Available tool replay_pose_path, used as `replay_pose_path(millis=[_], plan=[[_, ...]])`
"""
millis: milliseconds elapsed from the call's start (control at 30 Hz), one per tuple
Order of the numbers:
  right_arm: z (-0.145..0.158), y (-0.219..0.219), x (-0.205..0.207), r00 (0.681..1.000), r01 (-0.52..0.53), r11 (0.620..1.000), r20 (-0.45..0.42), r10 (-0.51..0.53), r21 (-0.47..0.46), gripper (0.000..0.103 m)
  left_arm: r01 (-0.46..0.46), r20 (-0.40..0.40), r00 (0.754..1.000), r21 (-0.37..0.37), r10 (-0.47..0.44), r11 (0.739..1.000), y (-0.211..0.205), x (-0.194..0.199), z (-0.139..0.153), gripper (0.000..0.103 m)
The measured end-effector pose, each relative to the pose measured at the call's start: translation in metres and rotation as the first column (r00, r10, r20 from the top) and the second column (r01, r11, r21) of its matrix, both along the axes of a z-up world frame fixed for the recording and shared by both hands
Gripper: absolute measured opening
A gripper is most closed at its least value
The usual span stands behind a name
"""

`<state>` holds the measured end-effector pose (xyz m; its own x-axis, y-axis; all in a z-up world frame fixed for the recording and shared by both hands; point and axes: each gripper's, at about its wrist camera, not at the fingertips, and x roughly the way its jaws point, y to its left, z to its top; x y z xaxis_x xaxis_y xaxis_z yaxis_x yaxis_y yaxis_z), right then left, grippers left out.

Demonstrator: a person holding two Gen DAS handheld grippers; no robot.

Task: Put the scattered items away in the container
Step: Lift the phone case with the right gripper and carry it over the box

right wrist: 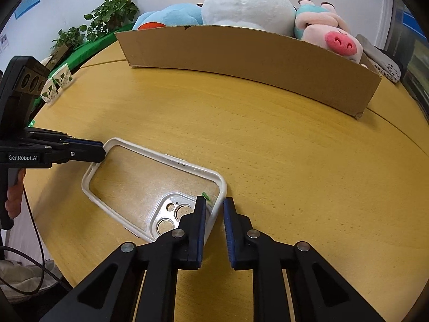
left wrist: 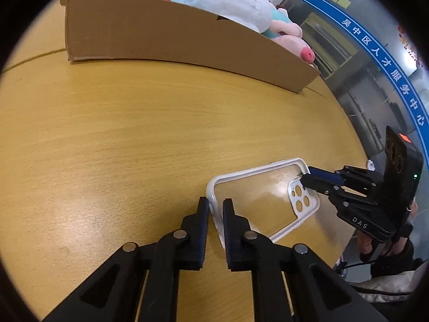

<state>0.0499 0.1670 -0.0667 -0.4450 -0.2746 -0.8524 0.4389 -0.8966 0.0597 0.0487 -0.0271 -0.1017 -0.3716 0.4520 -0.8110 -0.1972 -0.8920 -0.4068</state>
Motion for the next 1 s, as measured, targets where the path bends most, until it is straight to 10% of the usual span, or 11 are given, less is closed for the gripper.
replay_pose_path(millis=[1000], plan=[[0.015,0.010,-0.014,0.999,0.045,0.999,-0.011,-0.046,-0.019,0.012,-0.011,-0.090,0.996,0.043,0.015,0.999,-0.011,-0.008,0.024,0.008]])
